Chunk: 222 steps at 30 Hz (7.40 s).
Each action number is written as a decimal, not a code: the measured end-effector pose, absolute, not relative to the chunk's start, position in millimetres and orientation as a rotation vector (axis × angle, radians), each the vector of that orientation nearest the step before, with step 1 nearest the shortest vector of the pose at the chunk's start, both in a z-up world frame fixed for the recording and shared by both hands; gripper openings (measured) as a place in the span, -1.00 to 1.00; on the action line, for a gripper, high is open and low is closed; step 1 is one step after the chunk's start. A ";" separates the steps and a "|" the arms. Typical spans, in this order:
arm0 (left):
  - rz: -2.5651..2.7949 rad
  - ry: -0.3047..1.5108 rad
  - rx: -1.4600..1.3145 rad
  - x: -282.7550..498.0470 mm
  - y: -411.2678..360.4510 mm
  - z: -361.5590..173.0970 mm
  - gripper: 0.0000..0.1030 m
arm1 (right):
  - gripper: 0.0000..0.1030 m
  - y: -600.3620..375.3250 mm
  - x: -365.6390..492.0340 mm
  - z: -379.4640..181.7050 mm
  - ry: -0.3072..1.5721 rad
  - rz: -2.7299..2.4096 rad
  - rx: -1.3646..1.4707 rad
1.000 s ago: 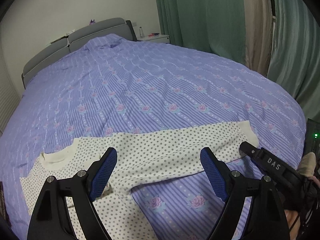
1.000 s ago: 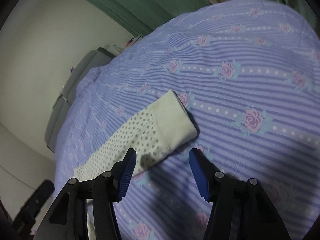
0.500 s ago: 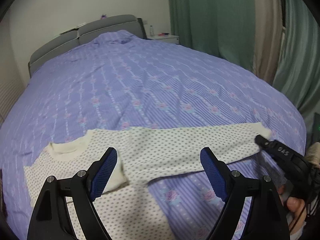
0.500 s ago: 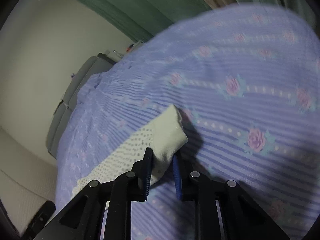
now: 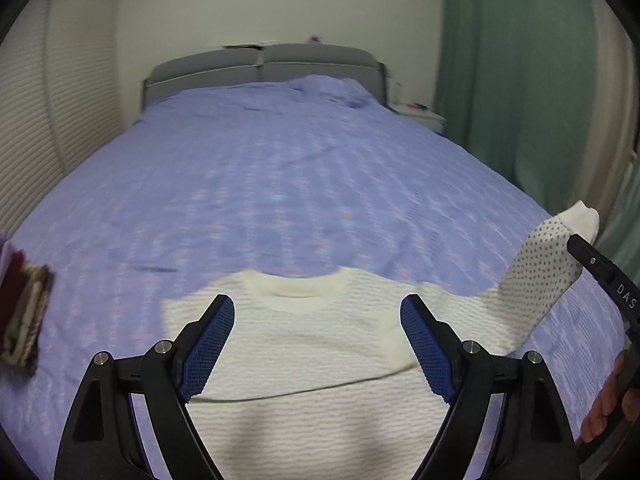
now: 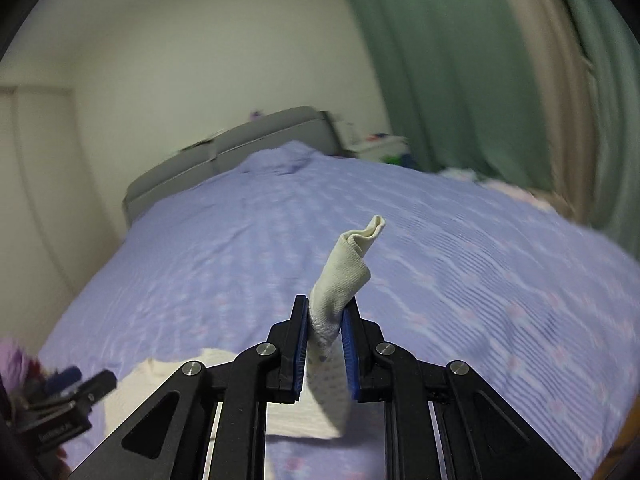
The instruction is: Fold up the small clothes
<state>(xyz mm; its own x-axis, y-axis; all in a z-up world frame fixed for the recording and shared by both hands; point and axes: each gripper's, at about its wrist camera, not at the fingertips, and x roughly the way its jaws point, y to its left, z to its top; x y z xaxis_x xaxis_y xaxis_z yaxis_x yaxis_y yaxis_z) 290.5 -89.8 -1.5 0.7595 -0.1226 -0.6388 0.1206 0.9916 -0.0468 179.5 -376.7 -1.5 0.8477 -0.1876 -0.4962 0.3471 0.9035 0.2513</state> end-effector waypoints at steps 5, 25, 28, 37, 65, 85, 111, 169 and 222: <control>-0.055 0.696 -0.014 284.7 -41.8 -5.9 0.66 | -0.66 -310.4 218.3 7.2 0.524 -0.165 0.217; 0.026 0.798 -0.032 267.7 42.8 -55.8 0.66 | 0.28 -139.6 298.4 -94.9 0.876 0.148 0.019; 0.019 0.787 -0.027 264.4 45.4 -56.1 0.66 | 0.31 -146.8 283.2 -83.5 0.815 0.190 0.069; -0.190 0.754 -0.076 269.2 33.7 -61.3 0.65 | 0.48 -195.7 214.6 -49.1 0.688 0.055 0.061; -0.247 1.030 -0.527 358.5 -6.7 -142.2 -0.15 | 0.40 -302.3 213.9 -138.3 0.874 -0.136 0.227; -0.297 0.821 -0.371 344.9 22.5 -91.5 -0.84 | 0.12 -305.4 223.4 -133.0 0.883 -0.219 0.174; -0.095 0.915 -0.242 304.4 35.2 -115.9 0.09 | 0.20 -307.0 211.4 -137.8 0.978 -0.266 0.161; -0.378 1.073 -0.391 117.2 64.3 -188.4 -0.20 | -0.18 -280.9 32.3 -173.3 1.033 -0.033 0.547; -0.152 0.651 -0.486 269.5 85.3 -3.4 -0.87 | -0.85 -325.5 188.0 -11.0 0.602 -0.017 0.698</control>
